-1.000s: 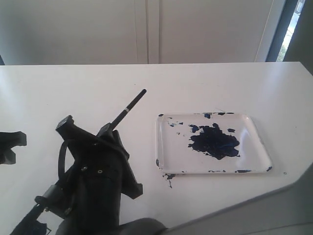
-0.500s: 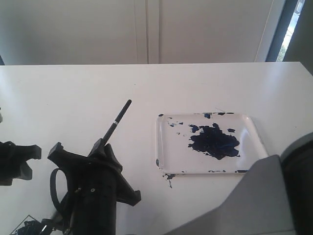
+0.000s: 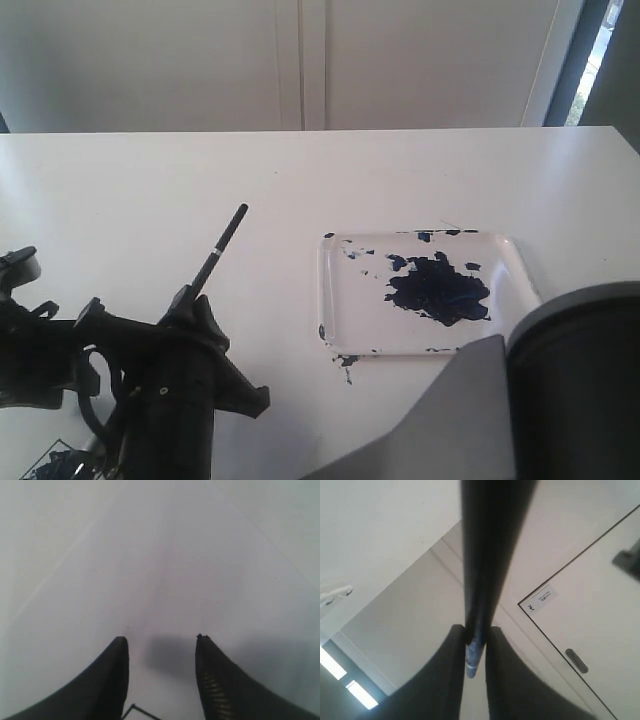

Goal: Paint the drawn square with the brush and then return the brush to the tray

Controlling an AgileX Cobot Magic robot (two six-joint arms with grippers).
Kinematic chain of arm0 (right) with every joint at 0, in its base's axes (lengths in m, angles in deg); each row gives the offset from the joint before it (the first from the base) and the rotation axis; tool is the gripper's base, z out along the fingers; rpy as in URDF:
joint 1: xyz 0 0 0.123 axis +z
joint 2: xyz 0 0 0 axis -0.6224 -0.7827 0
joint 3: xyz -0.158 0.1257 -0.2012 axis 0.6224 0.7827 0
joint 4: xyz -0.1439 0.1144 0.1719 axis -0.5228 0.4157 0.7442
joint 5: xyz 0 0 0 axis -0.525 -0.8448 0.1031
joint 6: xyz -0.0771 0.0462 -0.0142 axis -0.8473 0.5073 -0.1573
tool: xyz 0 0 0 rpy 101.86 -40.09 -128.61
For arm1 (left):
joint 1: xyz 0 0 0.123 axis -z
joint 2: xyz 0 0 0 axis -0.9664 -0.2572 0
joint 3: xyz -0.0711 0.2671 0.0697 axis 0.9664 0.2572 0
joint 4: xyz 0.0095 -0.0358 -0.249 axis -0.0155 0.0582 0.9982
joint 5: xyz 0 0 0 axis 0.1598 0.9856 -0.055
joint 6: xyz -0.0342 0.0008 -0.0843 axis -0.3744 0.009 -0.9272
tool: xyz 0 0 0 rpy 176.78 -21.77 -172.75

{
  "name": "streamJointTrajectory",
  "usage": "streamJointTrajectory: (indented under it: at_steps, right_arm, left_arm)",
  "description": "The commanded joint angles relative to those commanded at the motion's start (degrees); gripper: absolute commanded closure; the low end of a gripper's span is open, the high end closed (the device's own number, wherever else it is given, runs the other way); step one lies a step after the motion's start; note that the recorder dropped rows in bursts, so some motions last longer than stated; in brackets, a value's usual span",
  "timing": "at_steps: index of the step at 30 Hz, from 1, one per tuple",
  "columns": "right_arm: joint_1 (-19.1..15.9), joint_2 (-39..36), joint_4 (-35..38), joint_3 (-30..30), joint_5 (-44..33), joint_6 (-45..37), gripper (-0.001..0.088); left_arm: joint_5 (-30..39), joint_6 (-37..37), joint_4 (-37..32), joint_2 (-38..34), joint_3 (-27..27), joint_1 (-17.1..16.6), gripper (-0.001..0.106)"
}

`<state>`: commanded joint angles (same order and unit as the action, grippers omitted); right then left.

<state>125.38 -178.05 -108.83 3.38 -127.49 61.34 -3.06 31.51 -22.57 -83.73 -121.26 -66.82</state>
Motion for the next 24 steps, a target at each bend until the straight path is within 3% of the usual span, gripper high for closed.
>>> streamJointTrajectory:
  at_steps: [6, 9, 13, 19, 24]
  right_arm:
    - [0.00, 0.00, 1.49, 0.00, 0.00, -0.86, 0.0868]
    - [0.00, 0.00, 2.28, 0.00, 0.00, -0.86, 0.0868]
    - [0.00, 0.00, 5.05, -0.55, 0.00, -0.86, 0.0868]
    - [0.00, 0.00, 6.42, -0.76, 0.00, -0.75, 0.0868]
    - [-0.10, 0.00, 6.24, -2.58, 0.00, -0.88, 0.0868]
  left_arm:
    - [0.73, 22.16, 23.02, -4.90, -0.15, 0.00, 0.057]
    - [3.03, 26.27, 26.01, -7.45, -1.82, 0.00, 0.057]
    - [2.95, 24.79, 22.87, -8.89, -5.18, -0.14, 0.057]
    - [2.35, 27.17, 20.36, -1.88, -7.36, -0.14, 0.057]
    - [0.52, 8.97, 0.57, 0.83, -7.36, -0.14, 0.057]
